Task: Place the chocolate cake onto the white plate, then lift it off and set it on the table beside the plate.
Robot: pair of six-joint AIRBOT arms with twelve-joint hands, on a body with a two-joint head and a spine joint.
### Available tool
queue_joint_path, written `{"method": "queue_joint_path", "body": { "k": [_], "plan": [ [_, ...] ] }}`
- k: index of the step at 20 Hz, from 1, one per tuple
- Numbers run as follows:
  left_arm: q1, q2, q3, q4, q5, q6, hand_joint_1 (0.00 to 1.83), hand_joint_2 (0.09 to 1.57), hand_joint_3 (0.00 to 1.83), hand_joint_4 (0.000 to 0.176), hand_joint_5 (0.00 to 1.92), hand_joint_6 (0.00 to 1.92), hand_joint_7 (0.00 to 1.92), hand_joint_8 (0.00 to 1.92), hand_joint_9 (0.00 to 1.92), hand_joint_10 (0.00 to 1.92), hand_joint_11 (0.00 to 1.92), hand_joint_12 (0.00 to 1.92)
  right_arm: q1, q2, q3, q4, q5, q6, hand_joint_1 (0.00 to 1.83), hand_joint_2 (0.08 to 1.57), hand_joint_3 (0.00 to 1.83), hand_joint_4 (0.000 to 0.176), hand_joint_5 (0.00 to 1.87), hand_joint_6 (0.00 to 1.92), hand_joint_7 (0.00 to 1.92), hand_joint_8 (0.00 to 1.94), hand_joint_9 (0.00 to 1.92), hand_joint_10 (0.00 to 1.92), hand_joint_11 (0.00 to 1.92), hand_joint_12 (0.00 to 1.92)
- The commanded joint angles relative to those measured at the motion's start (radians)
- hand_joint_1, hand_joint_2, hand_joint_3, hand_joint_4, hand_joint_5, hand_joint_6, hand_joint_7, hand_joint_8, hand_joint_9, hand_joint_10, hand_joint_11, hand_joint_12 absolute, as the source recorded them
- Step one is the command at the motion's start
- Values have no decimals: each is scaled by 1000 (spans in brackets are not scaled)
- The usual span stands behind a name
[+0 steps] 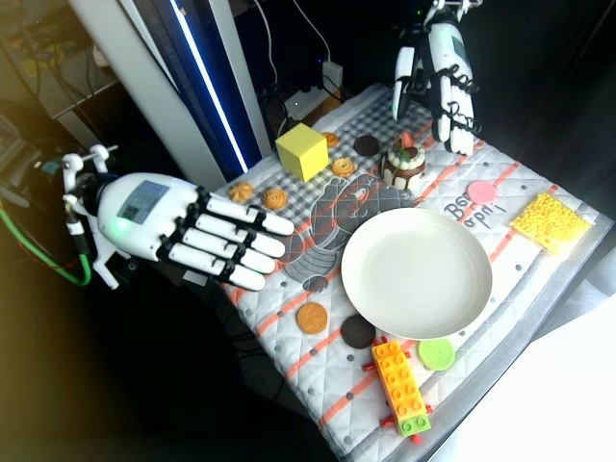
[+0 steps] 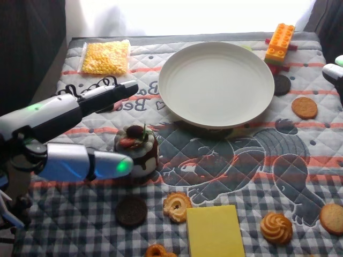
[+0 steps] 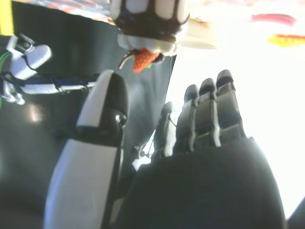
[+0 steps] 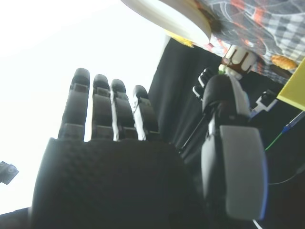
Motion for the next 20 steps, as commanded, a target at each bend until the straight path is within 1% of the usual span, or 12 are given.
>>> {"method": "queue_joint_path", "body": {
  "k": [1,4,5,6,10,14,15,16,17,18,19,20],
  "plan": [
    [-14,0,3,-8,-97,3,675,1103,22,62,0,0,0,0,0,0,0,244,6,2,5,1,125,-1,661,1239,5,0,0,0,0,0,0,0,0,77],
    [-25,-3,3,-4,-82,15,728,1080,0,64,0,0,0,0,0,0,0,5,6,2,6,2,125,0,669,1246,2,0,0,0,0,0,0,0,0,0],
    [-32,-6,5,5,-66,17,697,1086,0,77,0,0,0,0,0,0,0,0,6,2,6,3,125,0,658,1247,3,0,0,0,0,0,0,0,0,0],
    [-41,-12,8,11,-46,24,689,1088,0,72,0,0,0,0,0,0,0,0,6,2,6,4,125,0,654,1247,2,0,0,0,0,0,0,0,0,0],
    [-85,-50,35,48,46,26,754,1064,0,93,0,0,0,0,0,0,0,0,6,2,7,4,125,1,667,1243,0,0,0,0,0,0,0,0,10,5],
    [-151,-112,79,111,180,26,754,1048,0,90,0,0,0,0,0,0,0,0,3,0,7,4,124,5,703,1249,2,0,0,0,0,0,0,0,28,28],
    [-160,-125,88,124,212,27,804,1015,37,92,0,0,14,33,36,21,0,429,3,0,7,4,124,7,697,1252,3,0,0,0,0,0,0,0,15,29],
    [-161,-130,93,127,224,27,847,1057,35,93,84,16,163,146,29,720,0,1301,3,0,7,4,124,8,673,1256,4,0,0,0,0,0,0,0,2,26],
    [-161,-134,97,127,231,28,953,1093,18,59,211,81,178,697,90,1235,20,1691,3,0,7,4,124,9,637,1259,5,0,0,0,0,0,0,0,0,18],
    [-161,-135,98,127,232,28,1099,1078,4,20,288,254,181,1073,128,1485,27,1852,2,0,7,4,124,10,629,1262,5,0,0,0,0,0,0,0,0,3],
    [-161,-136,98,127,231,31,1247,1097,6,18,177,1117,135,1465,125,1735,78,1907,1,0,7,4,125,13,598,1271,8,0,0,0,0,0,0,0,0,0],
    [-161,-137,98,127,232,35,1302,1125,15,7,154,1580,149,1699,186,1884,212,1918,0,0,8,4,125,14,590,1282,11,0,0,0,0,0,0,0,13,6]
  ]
}}
